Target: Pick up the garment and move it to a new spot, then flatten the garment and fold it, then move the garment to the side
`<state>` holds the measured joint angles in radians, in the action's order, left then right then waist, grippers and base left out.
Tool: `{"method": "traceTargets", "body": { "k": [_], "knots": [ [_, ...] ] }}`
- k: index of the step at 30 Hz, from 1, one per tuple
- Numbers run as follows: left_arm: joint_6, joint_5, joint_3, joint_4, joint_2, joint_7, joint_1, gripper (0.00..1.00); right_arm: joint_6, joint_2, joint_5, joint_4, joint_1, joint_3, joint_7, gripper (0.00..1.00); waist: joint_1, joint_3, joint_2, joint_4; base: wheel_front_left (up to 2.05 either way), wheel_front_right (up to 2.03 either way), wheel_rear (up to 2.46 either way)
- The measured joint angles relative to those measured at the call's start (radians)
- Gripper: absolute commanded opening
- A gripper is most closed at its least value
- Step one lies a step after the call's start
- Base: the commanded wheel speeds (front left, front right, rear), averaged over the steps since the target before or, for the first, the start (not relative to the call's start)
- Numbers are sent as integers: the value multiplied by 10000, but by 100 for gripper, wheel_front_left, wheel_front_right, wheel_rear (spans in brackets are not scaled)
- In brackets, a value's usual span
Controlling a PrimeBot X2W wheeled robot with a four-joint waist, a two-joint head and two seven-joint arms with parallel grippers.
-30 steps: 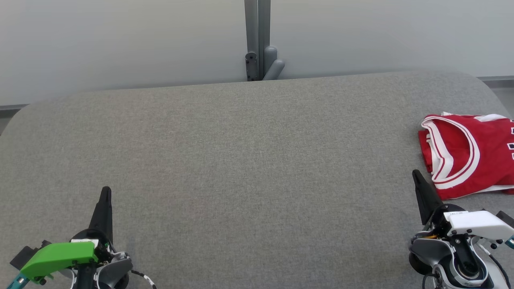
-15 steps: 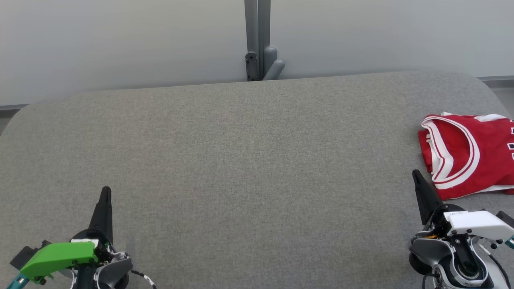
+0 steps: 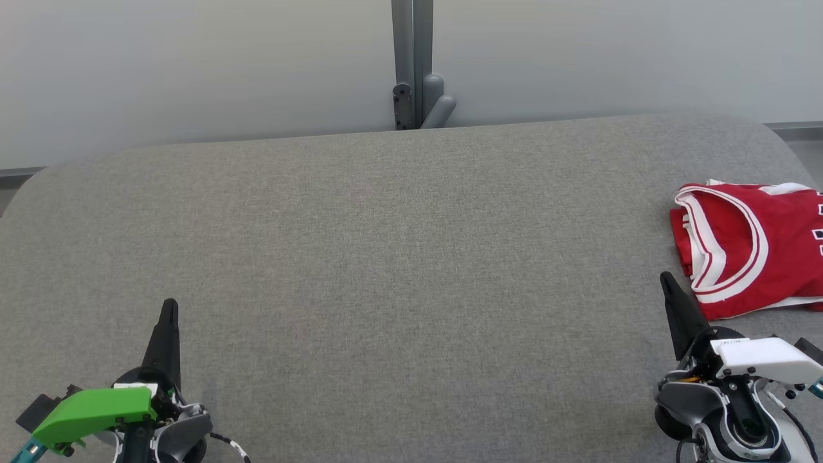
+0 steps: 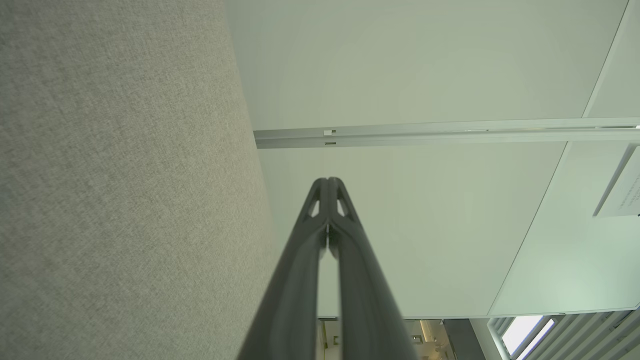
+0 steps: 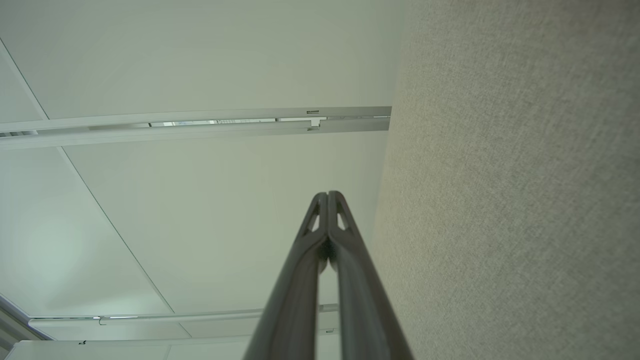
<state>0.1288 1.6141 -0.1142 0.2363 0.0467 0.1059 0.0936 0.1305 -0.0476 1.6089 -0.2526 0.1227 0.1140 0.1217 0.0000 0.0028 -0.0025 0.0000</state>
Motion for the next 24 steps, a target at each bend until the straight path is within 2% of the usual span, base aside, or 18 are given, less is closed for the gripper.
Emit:
{"method": "traceTargets", "body": {
  "k": [24],
  "knots": [
    [0, 2, 0, 0, 2, 0, 0, 0, 0, 0, 0, 0, 0, 0, 0, 0, 0, 0, 0, 0, 0, 0, 0]
  ]
}}
